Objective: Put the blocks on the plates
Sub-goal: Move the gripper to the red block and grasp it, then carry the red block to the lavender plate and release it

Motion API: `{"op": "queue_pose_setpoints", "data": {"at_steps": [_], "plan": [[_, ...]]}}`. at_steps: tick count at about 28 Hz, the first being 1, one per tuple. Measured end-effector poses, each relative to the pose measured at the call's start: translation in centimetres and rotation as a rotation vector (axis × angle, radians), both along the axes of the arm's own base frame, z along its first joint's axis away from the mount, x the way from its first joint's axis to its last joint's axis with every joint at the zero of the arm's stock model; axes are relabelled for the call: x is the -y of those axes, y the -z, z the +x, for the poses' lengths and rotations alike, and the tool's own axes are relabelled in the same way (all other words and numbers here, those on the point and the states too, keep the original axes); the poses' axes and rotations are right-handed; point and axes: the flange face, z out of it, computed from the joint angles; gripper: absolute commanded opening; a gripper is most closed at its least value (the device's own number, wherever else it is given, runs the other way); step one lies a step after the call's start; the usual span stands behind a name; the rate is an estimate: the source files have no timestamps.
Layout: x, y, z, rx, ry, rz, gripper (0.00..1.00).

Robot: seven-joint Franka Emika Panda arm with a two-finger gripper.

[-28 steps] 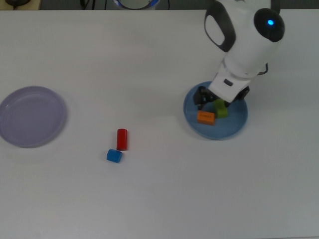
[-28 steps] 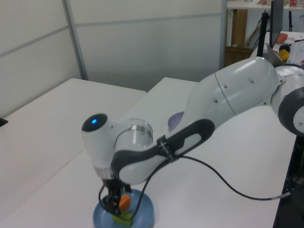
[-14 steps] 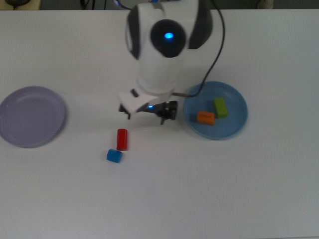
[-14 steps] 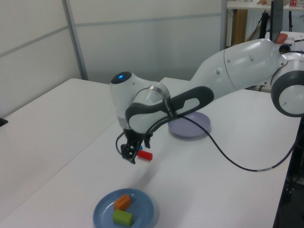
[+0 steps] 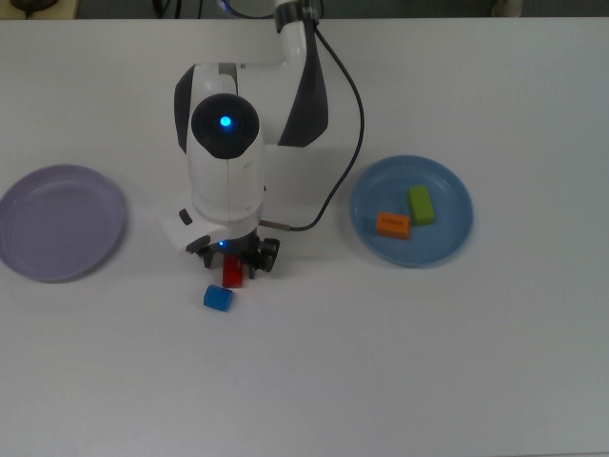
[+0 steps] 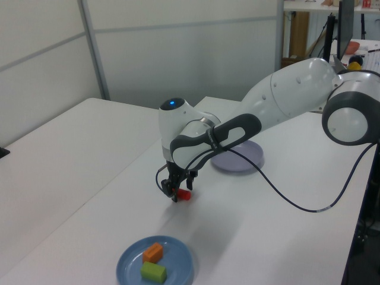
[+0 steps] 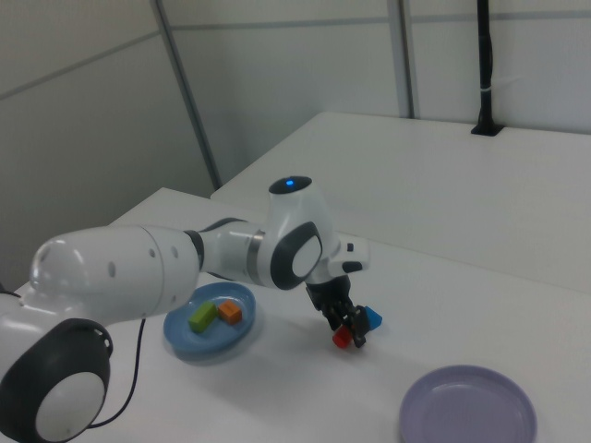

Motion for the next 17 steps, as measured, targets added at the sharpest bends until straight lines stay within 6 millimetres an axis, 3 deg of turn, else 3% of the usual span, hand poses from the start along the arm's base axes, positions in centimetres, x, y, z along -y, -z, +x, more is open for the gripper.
{"op": "queue_pose_setpoints", "data": {"at_steps": [8,17], "plan": [[0.0,-0.4,0.5,0.024,-0.03,0.0,0.0],[2.5,-2.2,0.6,0.048,-0.036,-0.008,0.0]]}}
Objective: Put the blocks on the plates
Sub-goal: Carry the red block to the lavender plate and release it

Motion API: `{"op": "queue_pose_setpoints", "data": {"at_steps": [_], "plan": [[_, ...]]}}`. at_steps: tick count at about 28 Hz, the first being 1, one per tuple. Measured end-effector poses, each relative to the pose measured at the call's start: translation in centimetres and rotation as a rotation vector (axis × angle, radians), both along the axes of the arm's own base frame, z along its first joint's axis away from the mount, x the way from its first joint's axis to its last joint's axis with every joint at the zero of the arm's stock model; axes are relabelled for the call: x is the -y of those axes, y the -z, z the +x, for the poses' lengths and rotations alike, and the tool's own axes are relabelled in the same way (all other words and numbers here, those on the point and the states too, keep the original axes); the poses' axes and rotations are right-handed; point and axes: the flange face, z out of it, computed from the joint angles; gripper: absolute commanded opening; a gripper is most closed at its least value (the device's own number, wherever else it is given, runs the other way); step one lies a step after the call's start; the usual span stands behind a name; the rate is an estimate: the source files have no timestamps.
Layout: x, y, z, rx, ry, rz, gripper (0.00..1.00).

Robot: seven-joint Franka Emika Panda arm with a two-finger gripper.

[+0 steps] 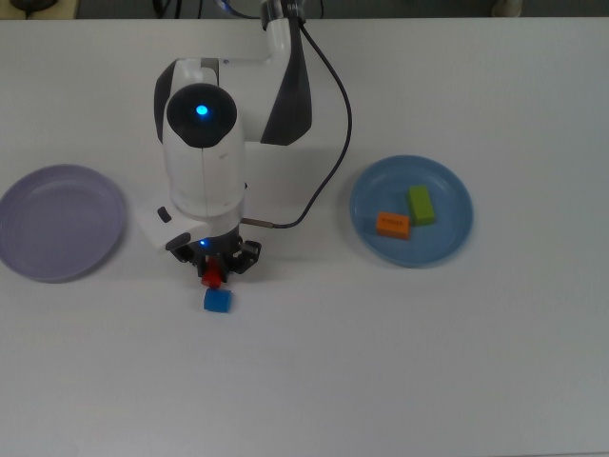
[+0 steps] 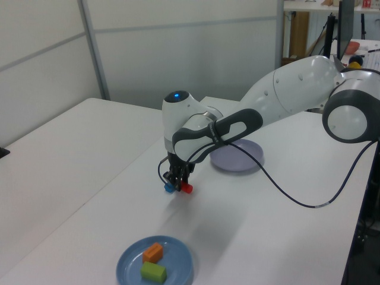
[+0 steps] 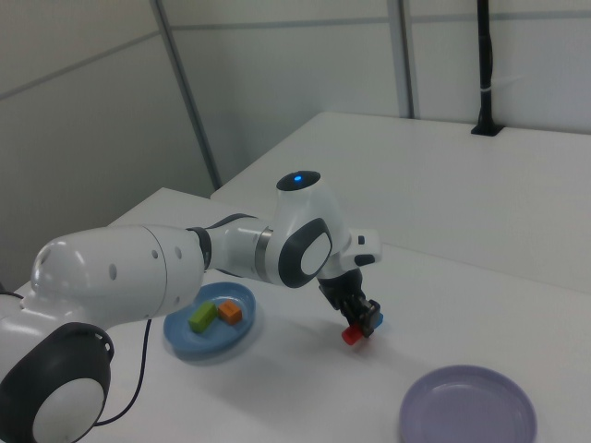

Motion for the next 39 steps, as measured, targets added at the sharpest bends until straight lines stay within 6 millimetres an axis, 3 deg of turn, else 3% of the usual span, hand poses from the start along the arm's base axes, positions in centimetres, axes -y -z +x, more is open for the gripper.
{"op": "queue_pose_setpoints", "data": {"at_steps": [5,10,18,24,27,32,34,36,39], "plan": [[2.6,-2.0,-0.2,0.023,0.007,-0.009,0.0],[7.6,-3.8,-0.9,0.032,0.032,-0.023,0.0],[18.9,-3.6,-3.7,0.016,0.085,-0.031,0.0],[24.4,-4.0,-5.6,0.04,0.106,0.013,0.0],[25.7,-3.9,-6.1,0.039,0.105,0.012,0.02],[26.2,-2.5,-6.3,0.019,0.092,0.017,0.14],[26.2,-1.5,-6.3,0.005,0.087,0.024,0.23],[26.1,-0.8,-6.2,-0.003,0.087,0.028,0.4],[26.4,-0.4,-6.3,-0.006,0.09,0.03,0.84]]}}
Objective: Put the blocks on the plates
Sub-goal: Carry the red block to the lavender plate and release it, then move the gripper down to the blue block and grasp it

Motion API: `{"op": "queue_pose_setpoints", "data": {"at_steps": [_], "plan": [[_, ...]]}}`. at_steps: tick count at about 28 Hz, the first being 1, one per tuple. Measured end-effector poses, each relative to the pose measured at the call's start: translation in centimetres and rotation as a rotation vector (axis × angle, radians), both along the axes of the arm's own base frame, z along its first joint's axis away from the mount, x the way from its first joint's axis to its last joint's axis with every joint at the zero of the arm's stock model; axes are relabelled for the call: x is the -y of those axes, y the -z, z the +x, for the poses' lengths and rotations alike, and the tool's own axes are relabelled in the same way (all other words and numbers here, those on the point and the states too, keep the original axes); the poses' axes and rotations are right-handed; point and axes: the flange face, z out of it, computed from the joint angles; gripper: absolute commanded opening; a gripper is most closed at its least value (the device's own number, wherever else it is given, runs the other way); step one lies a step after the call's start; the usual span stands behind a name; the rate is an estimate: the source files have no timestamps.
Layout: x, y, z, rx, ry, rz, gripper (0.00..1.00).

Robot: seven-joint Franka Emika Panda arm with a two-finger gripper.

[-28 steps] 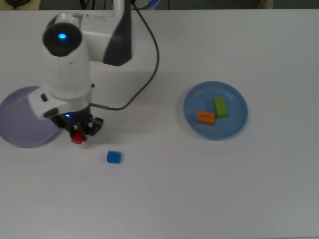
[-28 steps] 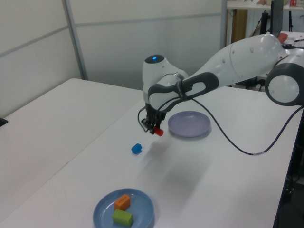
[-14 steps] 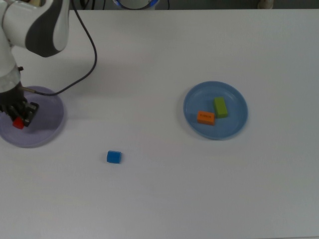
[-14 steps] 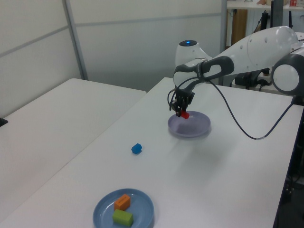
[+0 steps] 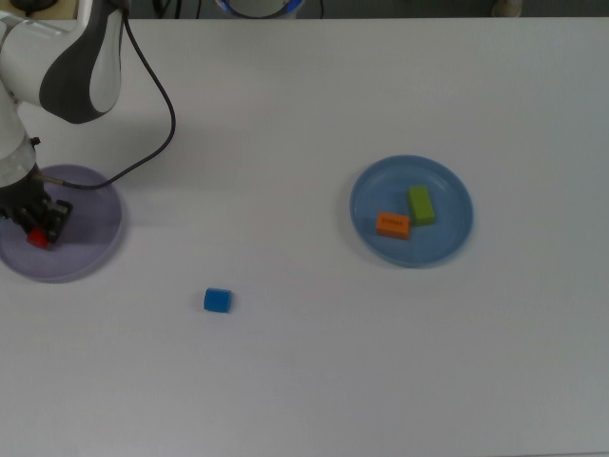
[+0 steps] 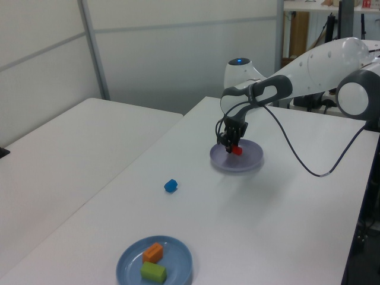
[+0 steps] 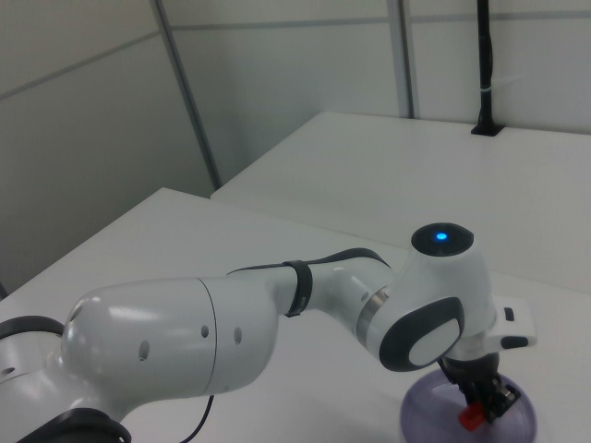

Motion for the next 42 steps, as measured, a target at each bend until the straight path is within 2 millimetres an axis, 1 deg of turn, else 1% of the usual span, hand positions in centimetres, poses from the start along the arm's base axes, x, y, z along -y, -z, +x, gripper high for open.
{"op": "queue_pose_setpoints", "data": {"at_steps": [1,2,3,6,8,10,12,15,17,18,21,23,24,27,30,33,34,38,40,41,42], "plan": [[0.3,-0.1,-0.1,0.001,0.002,0.0,0.88],[0.5,-0.2,-0.2,0.003,0.003,0.0,0.95],[0.8,-0.3,-0.2,0.007,0.005,0.001,1.0],[1.3,-0.8,-0.4,0.017,0.004,0.005,1.0],[1.2,-1.2,-0.3,0.025,0.0,0.005,1.0],[0.8,-1.7,0.0,0.033,-0.011,0.005,1.0],[-0.3,-2.5,0.5,0.046,-0.031,0.004,1.0],[-3.5,-4.0,1.8,0.063,-0.081,0.007,1.0],[-6.3,-4.8,2.5,0.055,-0.12,0.014,1.0],[-8.5,-5.2,3.0,0.049,-0.149,0.019,1.0],[-12.9,-5.9,4.0,0.045,-0.196,0.026,1.0],[-15.7,-6.0,4.6,0.045,-0.214,0.03,1.0],[-17.4,-5.8,4.9,0.043,-0.224,0.034,1.0],[-20.3,-5.1,5.3,0.032,-0.234,0.043,1.0],[-22.5,-3.9,5.8,0.044,-0.232,0.049,1.0],[-23.7,-2.8,6.4,0.075,-0.229,0.05,1.0],[-24.0,-2.4,6.6,0.084,-0.227,0.051,0.99],[-24.8,-0.4,7.4,0.126,-0.2,0.057,0.73],[-25.0,0.1,7.6,0.147,-0.191,0.057,0.63],[-25.0,0.3,7.7,0.153,-0.19,0.057,0.53],[-25.2,0.5,7.8,0.155,-0.191,0.057,0.49]]}}
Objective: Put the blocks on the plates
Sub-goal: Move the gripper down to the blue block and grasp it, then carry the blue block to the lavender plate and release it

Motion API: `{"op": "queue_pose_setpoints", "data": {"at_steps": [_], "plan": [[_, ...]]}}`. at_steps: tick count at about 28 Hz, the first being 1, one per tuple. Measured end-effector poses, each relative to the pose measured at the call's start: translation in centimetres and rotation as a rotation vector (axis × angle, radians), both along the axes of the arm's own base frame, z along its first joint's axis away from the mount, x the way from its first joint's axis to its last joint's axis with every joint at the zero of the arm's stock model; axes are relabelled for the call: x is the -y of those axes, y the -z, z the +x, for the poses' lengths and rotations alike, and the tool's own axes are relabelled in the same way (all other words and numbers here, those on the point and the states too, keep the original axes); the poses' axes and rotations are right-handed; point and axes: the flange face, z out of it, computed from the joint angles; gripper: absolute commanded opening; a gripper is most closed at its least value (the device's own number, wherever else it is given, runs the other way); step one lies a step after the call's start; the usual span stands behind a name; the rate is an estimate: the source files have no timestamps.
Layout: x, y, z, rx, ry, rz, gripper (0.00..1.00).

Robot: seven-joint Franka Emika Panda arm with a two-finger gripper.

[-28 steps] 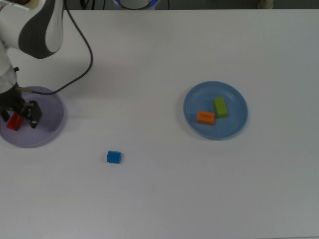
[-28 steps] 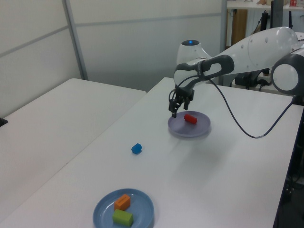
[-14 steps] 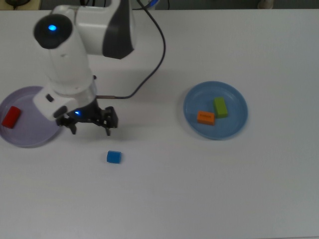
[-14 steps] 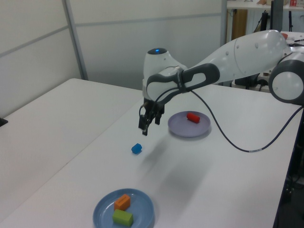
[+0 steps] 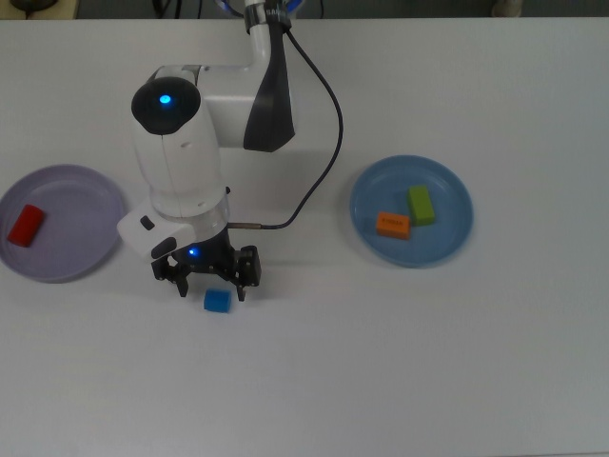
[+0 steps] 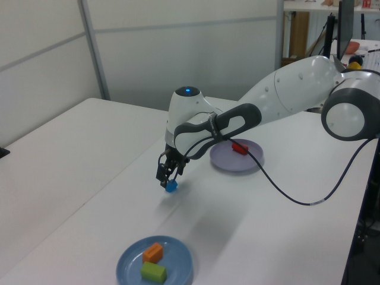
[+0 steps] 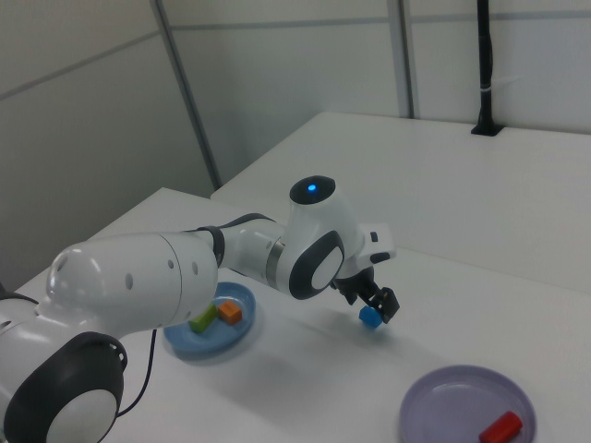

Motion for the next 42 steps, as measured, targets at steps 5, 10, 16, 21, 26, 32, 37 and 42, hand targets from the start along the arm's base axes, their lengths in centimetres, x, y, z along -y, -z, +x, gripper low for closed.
{"op": "queue_pose_setpoints", "data": {"at_steps": [5,10,16,21,26,32,37,42], "plan": [[-0.3,0.2,0.0,-0.002,-0.003,0.001,0.33],[-0.4,0.3,0.0,-0.003,-0.006,0.0,0.33],[-0.8,0.5,0.1,-0.004,-0.016,-0.007,0.33],[-0.7,0.4,0.1,-0.003,-0.015,-0.008,0.33],[1.2,-1.5,0.2,0.026,0.018,-0.024,0.33],[8.1,-5.1,-1.0,0.033,0.098,-0.048,0.32],[14.0,-5.0,-4.0,-0.121,0.041,-0.066,0.32],[18.7,-4.7,-6.5,-0.218,-0.019,-0.063,0.32]]}}
